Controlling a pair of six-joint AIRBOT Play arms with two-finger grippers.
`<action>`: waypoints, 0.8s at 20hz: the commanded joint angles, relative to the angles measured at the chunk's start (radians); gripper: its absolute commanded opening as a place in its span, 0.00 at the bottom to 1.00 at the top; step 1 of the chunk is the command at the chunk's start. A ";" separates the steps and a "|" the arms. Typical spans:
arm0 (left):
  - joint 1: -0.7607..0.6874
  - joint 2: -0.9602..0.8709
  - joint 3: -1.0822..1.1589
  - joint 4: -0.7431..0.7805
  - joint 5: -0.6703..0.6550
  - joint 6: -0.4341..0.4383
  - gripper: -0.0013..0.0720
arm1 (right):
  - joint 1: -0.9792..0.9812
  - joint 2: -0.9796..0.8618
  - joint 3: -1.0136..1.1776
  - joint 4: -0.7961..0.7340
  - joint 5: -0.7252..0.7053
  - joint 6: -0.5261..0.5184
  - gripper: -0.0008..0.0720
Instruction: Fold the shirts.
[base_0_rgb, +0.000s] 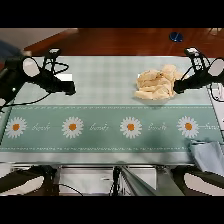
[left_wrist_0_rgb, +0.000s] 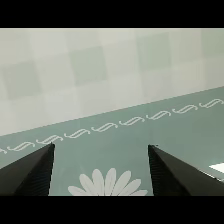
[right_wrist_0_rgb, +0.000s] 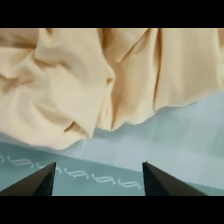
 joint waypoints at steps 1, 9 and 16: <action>0.000 -0.001 0.001 0.000 -0.013 0.014 1.00 | 0.000 -0.001 0.000 -0.093 -0.198 0.081 0.83; 0.000 -0.001 0.002 0.000 0.025 0.014 1.00 | 0.000 -0.175 0.000 0.153 -0.377 0.127 0.83; 0.000 0.000 0.002 0.000 0.025 0.014 1.00 | 0.000 -0.338 0.000 0.302 -0.315 0.127 0.51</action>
